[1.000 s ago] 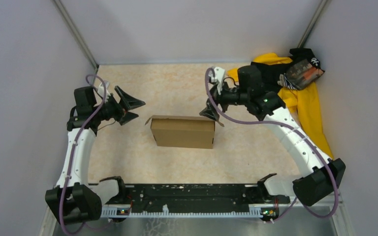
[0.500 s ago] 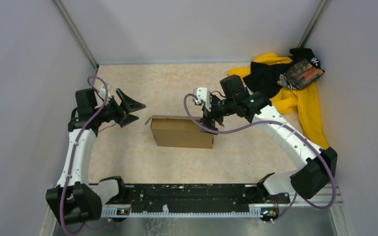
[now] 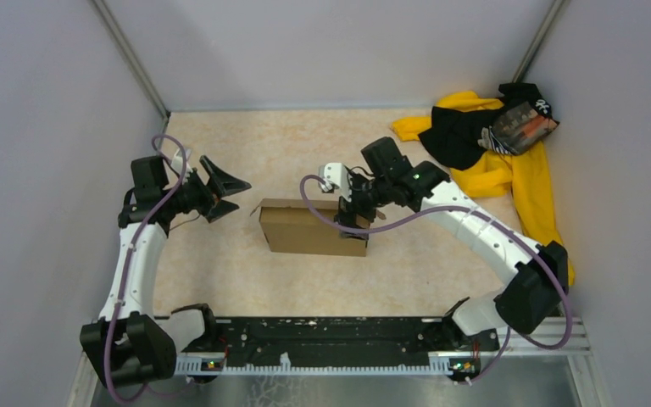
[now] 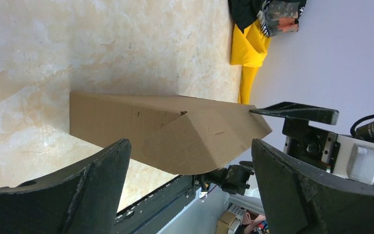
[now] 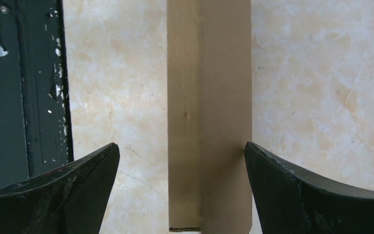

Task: Fold the paper box

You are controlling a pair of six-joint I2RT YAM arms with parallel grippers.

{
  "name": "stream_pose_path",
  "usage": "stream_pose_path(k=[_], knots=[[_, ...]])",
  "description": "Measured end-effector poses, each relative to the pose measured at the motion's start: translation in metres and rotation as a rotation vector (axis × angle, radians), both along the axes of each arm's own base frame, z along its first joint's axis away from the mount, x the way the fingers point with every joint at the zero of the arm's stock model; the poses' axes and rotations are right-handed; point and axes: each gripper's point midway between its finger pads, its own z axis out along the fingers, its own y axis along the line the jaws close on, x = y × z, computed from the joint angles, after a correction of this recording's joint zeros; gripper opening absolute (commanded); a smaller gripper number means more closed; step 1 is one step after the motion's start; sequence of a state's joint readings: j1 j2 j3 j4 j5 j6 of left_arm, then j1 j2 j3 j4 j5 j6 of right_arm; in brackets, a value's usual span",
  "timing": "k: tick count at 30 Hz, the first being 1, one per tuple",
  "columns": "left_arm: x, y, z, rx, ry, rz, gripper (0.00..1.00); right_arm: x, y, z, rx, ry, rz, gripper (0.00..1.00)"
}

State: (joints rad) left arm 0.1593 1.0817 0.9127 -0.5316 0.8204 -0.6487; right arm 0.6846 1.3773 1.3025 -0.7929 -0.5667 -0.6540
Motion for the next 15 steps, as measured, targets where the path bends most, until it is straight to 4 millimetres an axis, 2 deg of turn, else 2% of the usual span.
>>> stream_pose_path(k=[3, 8, 15], knots=[[0.000, 0.000, -0.001, -0.001, 0.002, 0.000, 0.99, 0.007, 0.000, -0.012, -0.036, 0.010, -0.017, 0.99], [0.000, 0.002, -0.001, -0.004, 0.002, 0.004, 0.99, 0.020, 0.004, -0.018, -0.057, -0.007, -0.034, 0.99], [-0.001, 0.003, -0.004, -0.006, 0.006, 0.002, 0.99, 0.026, 0.000, -0.024, -0.089, -0.018, -0.059, 0.98]])
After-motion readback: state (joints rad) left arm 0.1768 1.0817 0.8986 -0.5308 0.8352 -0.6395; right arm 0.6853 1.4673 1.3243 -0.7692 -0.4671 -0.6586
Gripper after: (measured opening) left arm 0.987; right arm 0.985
